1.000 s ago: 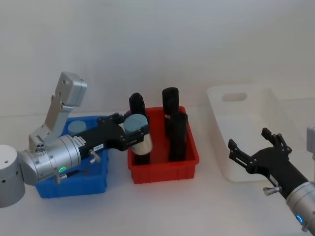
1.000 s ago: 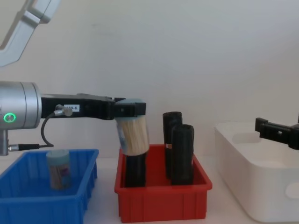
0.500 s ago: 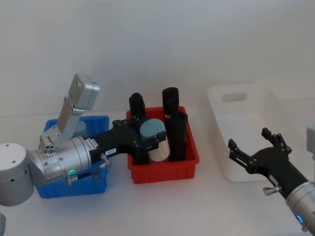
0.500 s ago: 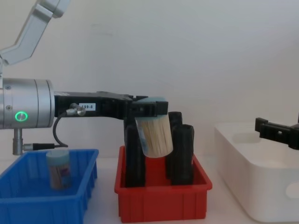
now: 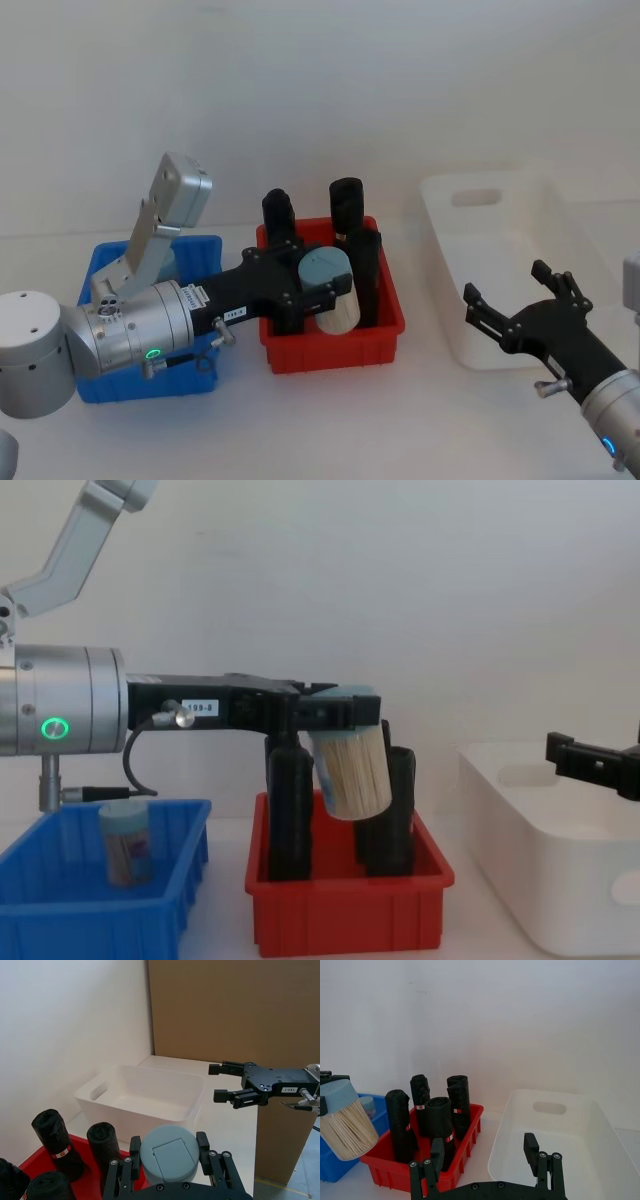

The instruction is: Pick the cotton swabs from the blue box and place them into the white box.

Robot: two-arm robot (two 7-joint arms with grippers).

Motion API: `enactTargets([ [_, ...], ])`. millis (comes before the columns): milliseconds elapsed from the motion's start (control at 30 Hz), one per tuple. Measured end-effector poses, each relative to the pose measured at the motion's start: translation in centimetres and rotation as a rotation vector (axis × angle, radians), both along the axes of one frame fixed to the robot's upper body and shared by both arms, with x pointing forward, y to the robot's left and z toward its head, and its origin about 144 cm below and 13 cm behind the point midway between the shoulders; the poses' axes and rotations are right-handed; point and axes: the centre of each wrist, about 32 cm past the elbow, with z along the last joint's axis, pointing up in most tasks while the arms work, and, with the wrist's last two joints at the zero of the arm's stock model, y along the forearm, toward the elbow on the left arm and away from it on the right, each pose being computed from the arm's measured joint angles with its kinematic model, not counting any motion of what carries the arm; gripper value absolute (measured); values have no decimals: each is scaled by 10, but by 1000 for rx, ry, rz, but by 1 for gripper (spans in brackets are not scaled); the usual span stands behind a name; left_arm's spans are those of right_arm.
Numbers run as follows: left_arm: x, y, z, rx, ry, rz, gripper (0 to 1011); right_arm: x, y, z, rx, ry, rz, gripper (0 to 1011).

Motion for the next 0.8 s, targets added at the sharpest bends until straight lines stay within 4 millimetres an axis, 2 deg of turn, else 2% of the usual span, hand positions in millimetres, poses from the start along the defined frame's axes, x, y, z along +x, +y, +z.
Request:
enactTargets([
  [800,0,-2,0,-1,-3,-21,670,6,0,2,-34,-15,34,1002],
])
